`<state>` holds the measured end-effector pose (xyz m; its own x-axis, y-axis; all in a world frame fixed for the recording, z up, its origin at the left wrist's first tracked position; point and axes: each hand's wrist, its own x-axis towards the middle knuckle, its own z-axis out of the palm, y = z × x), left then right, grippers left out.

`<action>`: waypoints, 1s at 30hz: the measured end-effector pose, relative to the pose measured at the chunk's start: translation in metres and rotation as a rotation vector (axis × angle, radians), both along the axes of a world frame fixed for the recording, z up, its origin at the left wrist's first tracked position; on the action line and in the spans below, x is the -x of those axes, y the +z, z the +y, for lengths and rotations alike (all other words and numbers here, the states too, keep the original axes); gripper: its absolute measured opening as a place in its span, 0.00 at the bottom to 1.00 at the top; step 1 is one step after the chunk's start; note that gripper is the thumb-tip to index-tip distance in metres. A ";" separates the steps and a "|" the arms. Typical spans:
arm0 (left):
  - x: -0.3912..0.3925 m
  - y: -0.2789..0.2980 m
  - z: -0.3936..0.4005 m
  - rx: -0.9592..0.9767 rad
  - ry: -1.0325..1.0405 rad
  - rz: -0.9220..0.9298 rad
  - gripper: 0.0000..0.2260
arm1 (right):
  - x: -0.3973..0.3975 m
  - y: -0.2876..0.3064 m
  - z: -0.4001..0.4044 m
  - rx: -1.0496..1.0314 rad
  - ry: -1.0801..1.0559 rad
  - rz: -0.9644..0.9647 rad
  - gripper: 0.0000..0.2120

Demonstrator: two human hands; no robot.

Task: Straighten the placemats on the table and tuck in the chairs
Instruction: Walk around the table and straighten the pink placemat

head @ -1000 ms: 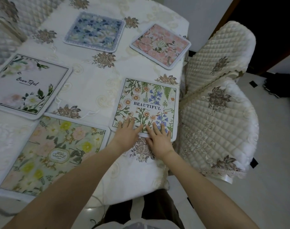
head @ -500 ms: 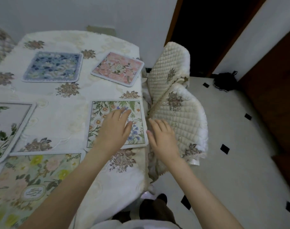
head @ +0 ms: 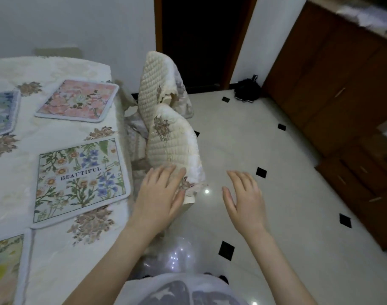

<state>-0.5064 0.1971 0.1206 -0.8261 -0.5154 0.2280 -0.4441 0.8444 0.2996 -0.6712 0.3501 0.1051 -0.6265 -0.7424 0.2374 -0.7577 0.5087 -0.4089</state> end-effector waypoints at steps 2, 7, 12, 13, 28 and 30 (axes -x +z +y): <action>0.029 -0.008 0.027 -0.016 -0.011 -0.035 0.22 | 0.027 -0.014 0.035 -0.030 -0.057 -0.029 0.19; 0.113 -0.018 0.082 -0.093 -0.026 -0.121 0.23 | 0.099 -0.029 0.101 -0.086 -0.089 -0.057 0.20; 0.189 -0.018 0.120 -0.113 -0.069 -0.135 0.24 | 0.168 -0.023 0.137 -0.080 -0.101 -0.080 0.20; 0.204 -0.016 0.124 -0.103 -0.074 -0.139 0.24 | 0.182 -0.021 0.139 -0.077 -0.101 -0.077 0.20; 0.375 -0.027 0.000 -0.141 -0.008 -0.116 0.25 | 0.350 -0.024 -0.005 -0.090 0.042 -0.035 0.20; 0.396 -0.023 -0.033 -0.133 0.014 -0.101 0.25 | 0.373 -0.019 -0.038 -0.096 0.047 -0.028 0.20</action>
<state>-0.9019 0.1642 0.0977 -0.8341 -0.5468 0.0729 -0.4889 0.7939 0.3615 -1.0445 0.3121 0.0859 -0.5957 -0.7897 0.1466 -0.7706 0.5103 -0.3818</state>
